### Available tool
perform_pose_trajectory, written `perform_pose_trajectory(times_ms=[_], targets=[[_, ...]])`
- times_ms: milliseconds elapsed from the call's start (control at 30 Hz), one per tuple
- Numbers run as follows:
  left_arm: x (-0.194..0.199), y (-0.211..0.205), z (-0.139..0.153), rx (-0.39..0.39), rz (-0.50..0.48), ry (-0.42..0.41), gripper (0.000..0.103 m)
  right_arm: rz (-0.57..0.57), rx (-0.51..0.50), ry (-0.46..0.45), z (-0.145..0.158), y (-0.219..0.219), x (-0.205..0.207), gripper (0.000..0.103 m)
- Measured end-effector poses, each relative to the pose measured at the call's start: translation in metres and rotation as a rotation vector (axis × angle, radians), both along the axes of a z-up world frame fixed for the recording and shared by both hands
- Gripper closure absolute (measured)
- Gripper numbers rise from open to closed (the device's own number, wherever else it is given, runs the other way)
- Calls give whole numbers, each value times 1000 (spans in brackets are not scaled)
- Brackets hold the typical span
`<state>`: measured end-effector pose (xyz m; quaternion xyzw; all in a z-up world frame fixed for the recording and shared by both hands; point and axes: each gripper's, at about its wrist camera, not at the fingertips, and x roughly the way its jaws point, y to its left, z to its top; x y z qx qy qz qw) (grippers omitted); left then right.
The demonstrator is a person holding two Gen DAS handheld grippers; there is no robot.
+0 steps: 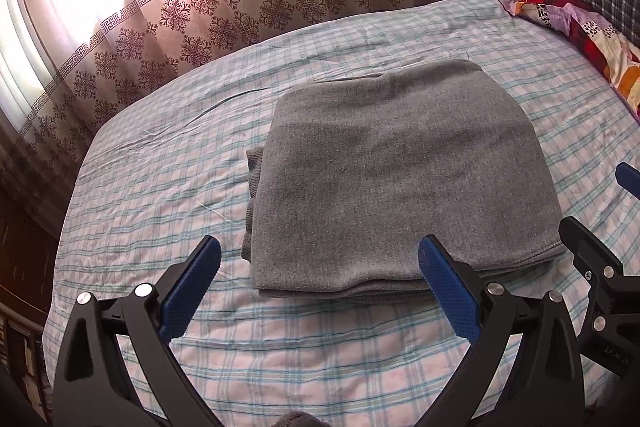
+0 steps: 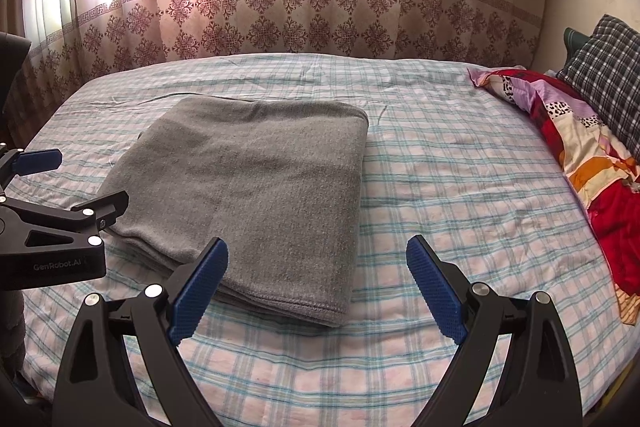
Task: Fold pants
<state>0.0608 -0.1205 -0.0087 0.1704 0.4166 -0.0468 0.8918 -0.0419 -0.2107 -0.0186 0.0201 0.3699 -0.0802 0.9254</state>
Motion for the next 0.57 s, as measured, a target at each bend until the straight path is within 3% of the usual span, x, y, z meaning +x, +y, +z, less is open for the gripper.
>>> perform_pose_trajectory(times_ms=[567], targets=[[1,3,-3,8,21,6,3,-27,13,2,-2,-5,0,13]])
